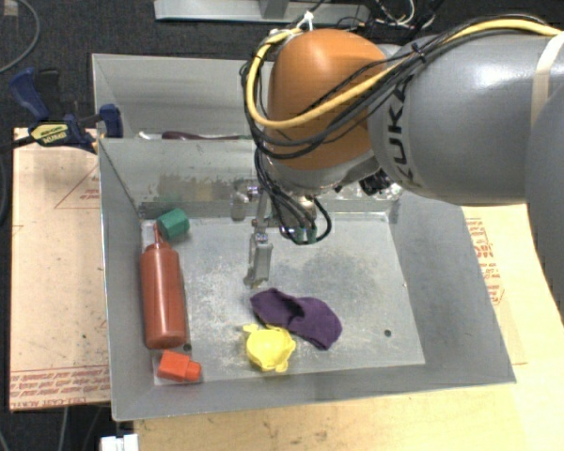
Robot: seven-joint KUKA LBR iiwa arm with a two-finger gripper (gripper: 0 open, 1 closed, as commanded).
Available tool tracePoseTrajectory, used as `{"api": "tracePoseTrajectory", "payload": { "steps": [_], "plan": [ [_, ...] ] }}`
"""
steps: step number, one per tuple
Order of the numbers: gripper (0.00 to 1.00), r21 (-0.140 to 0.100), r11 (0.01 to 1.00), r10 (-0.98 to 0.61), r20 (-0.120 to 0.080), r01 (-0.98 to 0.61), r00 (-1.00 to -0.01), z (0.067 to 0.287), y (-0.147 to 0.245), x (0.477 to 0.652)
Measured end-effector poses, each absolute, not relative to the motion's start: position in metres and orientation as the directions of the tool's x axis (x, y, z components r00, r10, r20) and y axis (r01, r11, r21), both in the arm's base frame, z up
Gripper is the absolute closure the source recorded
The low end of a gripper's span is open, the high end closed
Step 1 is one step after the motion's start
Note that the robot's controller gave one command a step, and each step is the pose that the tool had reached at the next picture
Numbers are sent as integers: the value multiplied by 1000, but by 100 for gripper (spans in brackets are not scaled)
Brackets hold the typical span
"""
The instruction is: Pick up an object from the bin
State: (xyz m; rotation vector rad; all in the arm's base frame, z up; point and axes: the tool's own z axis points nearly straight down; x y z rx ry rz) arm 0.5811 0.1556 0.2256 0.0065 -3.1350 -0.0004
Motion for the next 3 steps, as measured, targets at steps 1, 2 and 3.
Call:
{"api": "tracePoseTrajectory", "payload": {
  "steps": [1, 2, 3],
  "plan": [
    [0, 2, 1000, -1, -1, -1, -1000, 231, 155, 582],
    [0, 3, 1000, -8, -6, -8, -1000, 228, 153, 580],
    [0, 3, 1000, -29, -6, -29, -1000, 179, 121, 562]
  ]
}}
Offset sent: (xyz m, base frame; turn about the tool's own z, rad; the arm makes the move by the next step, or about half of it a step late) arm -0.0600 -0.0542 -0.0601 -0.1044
